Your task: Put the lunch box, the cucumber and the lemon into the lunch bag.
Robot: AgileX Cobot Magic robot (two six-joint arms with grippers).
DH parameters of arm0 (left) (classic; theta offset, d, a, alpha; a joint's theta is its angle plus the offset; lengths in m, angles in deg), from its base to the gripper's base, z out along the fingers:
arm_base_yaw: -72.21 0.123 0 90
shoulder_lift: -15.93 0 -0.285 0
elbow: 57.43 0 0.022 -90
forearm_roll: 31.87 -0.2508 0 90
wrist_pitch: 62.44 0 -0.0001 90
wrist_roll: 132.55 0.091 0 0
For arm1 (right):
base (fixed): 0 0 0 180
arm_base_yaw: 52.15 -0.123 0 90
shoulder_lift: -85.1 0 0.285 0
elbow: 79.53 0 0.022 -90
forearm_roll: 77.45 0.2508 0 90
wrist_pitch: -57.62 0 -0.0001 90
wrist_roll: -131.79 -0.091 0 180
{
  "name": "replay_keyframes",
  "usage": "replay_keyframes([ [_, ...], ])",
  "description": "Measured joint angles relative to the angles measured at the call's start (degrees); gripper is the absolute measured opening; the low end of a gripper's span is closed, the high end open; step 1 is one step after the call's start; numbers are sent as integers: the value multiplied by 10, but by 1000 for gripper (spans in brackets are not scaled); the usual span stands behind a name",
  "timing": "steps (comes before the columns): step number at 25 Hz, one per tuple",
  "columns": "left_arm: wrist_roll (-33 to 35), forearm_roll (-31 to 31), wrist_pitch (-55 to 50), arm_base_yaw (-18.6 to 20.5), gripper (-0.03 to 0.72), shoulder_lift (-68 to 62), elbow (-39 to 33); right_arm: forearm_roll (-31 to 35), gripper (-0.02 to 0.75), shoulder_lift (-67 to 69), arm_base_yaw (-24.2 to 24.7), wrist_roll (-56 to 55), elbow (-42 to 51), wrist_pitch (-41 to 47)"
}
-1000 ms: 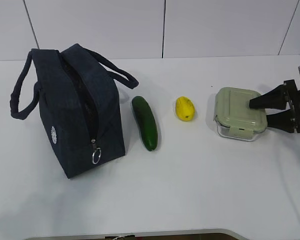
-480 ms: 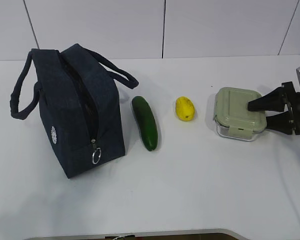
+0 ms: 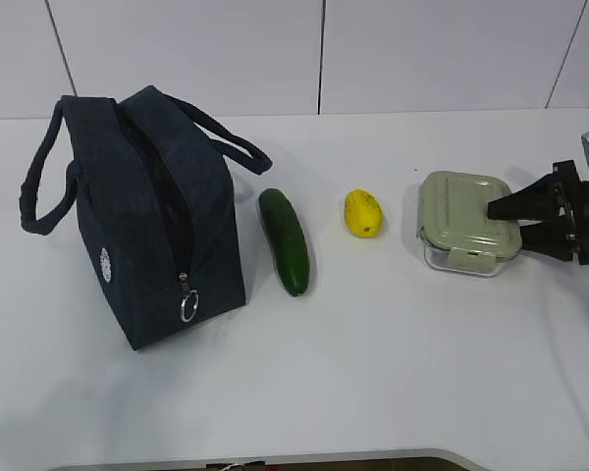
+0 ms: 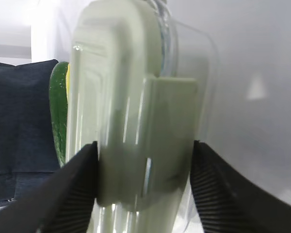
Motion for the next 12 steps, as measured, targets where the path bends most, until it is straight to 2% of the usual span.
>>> replay_keyframes([
  [3,0,0,0,0,341,0,0,2,419,0,0,0,-1,0],
  [12,0,0,0,0,341,0,0,2,384,0,0,-2,-1,1],
])
